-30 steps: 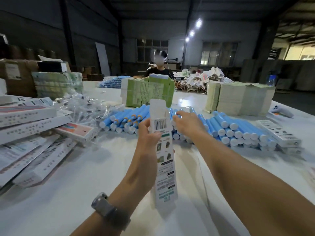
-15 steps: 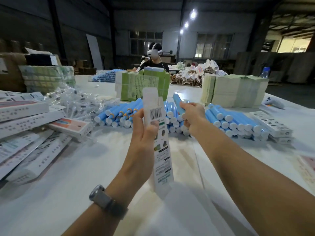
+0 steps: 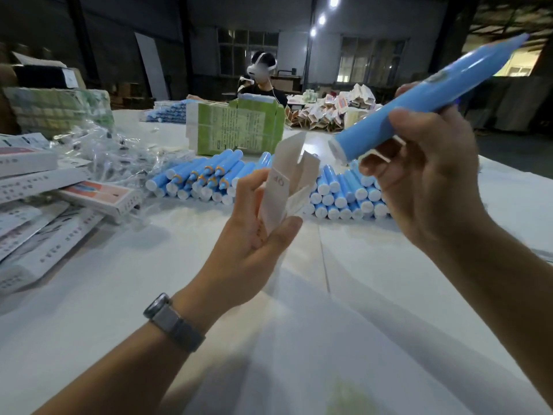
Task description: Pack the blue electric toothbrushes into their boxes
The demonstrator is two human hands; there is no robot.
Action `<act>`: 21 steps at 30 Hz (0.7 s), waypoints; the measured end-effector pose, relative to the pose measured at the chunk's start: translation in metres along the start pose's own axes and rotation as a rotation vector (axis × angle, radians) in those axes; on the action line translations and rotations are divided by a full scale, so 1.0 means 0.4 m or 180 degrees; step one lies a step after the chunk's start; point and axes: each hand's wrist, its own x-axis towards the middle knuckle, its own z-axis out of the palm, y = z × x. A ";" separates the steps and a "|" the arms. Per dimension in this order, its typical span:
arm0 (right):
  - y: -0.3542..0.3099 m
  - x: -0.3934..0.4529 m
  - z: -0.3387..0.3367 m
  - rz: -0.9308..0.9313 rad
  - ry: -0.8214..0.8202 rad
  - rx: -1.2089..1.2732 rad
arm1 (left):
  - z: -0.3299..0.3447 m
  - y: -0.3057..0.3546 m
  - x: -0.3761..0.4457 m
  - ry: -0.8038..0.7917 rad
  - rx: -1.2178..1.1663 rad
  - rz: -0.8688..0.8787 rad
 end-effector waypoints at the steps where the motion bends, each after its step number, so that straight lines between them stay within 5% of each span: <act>1: -0.006 -0.003 0.000 -0.0077 -0.0054 -0.0112 | -0.001 -0.003 -0.002 -0.0007 -0.0054 -0.0043; 14: 0.021 -0.043 0.041 -0.0566 -0.0778 -0.2618 | 0.003 0.009 -0.017 -0.0156 0.0160 -0.0185; 21: 0.040 -0.050 0.043 -0.0619 -0.0852 -0.2394 | 0.003 0.012 -0.020 -0.0167 0.0273 -0.0305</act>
